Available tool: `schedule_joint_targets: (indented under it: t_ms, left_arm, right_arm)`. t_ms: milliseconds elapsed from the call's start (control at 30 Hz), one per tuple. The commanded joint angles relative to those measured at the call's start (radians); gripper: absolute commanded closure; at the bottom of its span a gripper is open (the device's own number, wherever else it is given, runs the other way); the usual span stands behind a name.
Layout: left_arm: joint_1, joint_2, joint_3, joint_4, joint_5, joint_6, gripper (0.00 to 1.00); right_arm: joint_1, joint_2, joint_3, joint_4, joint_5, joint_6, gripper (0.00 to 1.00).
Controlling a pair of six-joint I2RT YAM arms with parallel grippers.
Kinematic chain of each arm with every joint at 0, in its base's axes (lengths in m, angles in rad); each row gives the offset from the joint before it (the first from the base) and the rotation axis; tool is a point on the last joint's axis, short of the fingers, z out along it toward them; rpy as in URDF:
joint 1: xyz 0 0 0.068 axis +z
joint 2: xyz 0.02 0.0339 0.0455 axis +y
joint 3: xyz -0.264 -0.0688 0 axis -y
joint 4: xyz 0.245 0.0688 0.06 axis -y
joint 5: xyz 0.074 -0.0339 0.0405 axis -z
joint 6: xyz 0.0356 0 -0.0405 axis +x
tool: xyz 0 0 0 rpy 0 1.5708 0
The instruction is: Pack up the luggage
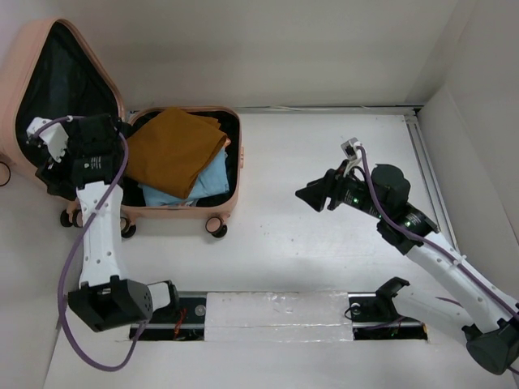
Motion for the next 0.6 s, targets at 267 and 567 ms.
schedule_joint_targets:
  t_ms: [267,567]
  left_arm:
    - [0.014,0.113,0.101,0.012,-0.177,0.072,0.48]
    - [0.119,0.191,0.200,0.018,-0.040,0.059,0.64]
  right_arm:
    - [0.010,0.001,-0.014,0.052,0.019,-0.027,0.36]
    - [0.010,0.010,-0.014,0.052,0.039,-0.027,0.36]
